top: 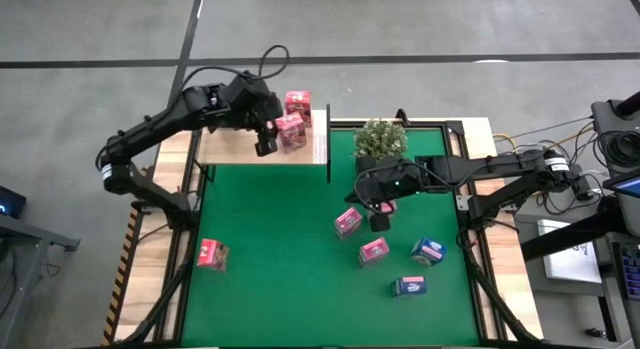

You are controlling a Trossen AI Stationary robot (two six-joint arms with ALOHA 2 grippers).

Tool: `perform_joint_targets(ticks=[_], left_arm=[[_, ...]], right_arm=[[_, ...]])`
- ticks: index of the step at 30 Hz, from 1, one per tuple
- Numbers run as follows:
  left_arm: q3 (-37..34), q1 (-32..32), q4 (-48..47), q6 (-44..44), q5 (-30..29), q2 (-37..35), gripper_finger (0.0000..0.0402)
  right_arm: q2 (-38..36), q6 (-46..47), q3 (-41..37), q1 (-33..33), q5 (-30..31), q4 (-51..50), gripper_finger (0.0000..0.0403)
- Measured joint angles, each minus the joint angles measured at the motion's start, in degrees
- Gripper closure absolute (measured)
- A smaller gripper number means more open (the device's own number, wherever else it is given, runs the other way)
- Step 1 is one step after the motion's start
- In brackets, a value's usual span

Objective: Stack cereal on shelf
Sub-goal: Put the right red cereal box on the shelf

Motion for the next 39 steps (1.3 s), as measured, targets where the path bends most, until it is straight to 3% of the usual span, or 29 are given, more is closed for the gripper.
perform_joint_targets(ticks=[4, 10, 20, 25, 32, 39], left_arm=[[-3.24, -2.75, 0.87, -1.88, 0.0, -4.08, 0.02], [-13.98, -7.12, 9.73, -6.34, -0.33, -11.29, 0.0283], [-35.03, -8.25, 26.47, -8.35, -8.23, -19.83, 0.0395], [-43.19, -8.05, 37.42, -7.93, -11.93, -21.31, 0.0399], [-52.21, -6.21, 50.12, -7.36, -12.24, -21.21, 0.0401], [-54.37, -3.82, 53.09, -7.06, -12.24, -20.77, 0.0401]], right_arm=[[0.0, -0.8, 0.0, -0.23, 0.08, 2.06, 0.0392], [0.0, -1.96, 0.0, -2.93, -0.01, 5.46, 0.0392], [1.58, -1.99, 0.0, -12.44, -0.1, 12.06, 0.0394], [5.93, -3.14, 0.18, -18.26, -0.08, 18.51, 0.0394], [13.57, -7.67, 4.55, -23.29, 0.03, 24.6, 0.0394], [20.84, -10.13, 11.83, -25.18, 0.01, 24.84, 0.0394]])
